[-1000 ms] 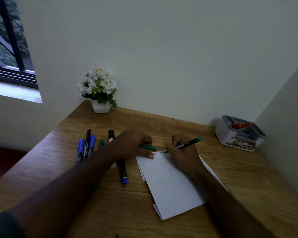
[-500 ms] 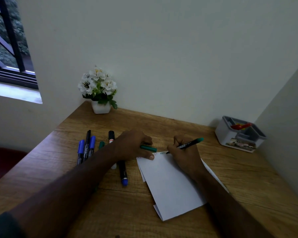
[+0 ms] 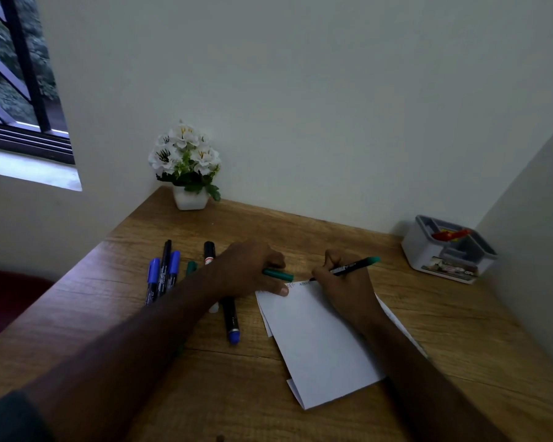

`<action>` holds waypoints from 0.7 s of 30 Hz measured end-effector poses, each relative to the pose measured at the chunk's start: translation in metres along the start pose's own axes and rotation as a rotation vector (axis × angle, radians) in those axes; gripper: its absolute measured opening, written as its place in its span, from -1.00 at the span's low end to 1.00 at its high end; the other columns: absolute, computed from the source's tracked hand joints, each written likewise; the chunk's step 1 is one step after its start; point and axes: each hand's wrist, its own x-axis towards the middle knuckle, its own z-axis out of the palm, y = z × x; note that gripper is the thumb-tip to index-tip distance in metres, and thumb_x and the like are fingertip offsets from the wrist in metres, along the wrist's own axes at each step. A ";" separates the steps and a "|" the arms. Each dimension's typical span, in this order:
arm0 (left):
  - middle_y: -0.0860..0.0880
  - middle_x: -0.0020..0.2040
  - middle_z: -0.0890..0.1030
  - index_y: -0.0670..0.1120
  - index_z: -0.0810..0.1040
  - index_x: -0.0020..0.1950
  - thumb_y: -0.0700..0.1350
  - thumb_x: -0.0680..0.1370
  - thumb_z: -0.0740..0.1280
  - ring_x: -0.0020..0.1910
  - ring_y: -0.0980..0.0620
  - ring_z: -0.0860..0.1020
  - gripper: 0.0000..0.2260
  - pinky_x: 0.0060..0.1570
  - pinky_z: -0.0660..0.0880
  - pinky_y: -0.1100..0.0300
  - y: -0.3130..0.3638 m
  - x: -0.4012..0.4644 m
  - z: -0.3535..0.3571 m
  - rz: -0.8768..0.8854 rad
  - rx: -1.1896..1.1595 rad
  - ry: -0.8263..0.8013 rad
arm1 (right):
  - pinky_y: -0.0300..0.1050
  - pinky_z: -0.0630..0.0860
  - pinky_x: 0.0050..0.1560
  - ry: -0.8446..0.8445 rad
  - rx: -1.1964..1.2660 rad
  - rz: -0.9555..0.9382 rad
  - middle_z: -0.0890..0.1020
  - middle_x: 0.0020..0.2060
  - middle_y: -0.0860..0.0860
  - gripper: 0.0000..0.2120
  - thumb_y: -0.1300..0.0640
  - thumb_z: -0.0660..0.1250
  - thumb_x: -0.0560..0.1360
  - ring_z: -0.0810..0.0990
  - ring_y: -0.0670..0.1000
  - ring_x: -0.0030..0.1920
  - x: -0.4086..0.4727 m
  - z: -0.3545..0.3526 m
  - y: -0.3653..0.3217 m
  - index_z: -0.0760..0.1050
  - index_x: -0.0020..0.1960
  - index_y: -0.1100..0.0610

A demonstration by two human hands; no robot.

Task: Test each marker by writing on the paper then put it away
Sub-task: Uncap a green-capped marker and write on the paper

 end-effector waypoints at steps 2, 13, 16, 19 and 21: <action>0.01 0.17 0.62 -0.02 0.56 0.26 0.18 0.43 0.44 0.11 0.08 0.55 -0.52 0.14 0.51 -0.01 0.001 0.000 0.000 -0.001 0.000 -0.006 | -0.25 0.25 -0.44 0.014 -0.003 0.007 0.36 -0.52 -0.05 -0.69 0.36 0.36 0.36 0.30 -0.13 -0.46 0.000 0.000 0.000 0.28 -0.41 0.18; 0.02 0.17 0.62 -0.01 0.55 0.27 0.21 0.43 0.43 0.11 0.09 0.54 -0.51 0.12 0.52 0.00 -0.001 0.001 0.000 0.002 0.017 -0.008 | -0.11 0.25 -0.43 0.002 -0.005 -0.025 0.38 -0.47 0.10 -0.72 0.36 0.37 0.37 0.31 -0.03 -0.43 0.000 0.000 0.000 0.28 -0.37 0.30; 0.02 0.15 0.62 -0.01 0.56 0.25 0.21 0.43 0.42 0.10 0.08 0.55 -0.52 0.11 0.51 0.00 -0.001 0.001 0.000 0.013 0.020 -0.006 | -0.08 0.29 -0.40 0.018 0.004 0.002 0.37 -0.48 0.07 -0.72 0.35 0.36 0.37 0.32 -0.02 -0.43 -0.001 -0.001 -0.001 0.28 -0.38 0.26; 0.04 0.10 0.63 0.00 0.57 0.21 0.21 0.43 0.42 0.05 0.09 0.55 -0.56 0.07 0.53 0.00 -0.002 0.001 0.001 0.020 0.034 -0.002 | -0.07 0.28 -0.39 0.006 0.001 0.005 0.37 -0.47 0.08 -0.73 0.36 0.36 0.38 0.32 -0.02 -0.42 -0.002 -0.001 -0.001 0.27 -0.36 0.30; 0.05 0.09 0.64 0.00 0.57 0.20 0.22 0.43 0.42 0.04 0.10 0.55 -0.56 0.05 0.53 0.00 -0.003 0.001 0.001 0.024 0.030 0.003 | -0.08 0.27 -0.40 0.006 -0.009 0.010 0.37 -0.46 0.09 -0.72 0.35 0.37 0.38 0.32 -0.01 -0.41 -0.001 -0.001 -0.001 0.26 -0.35 0.31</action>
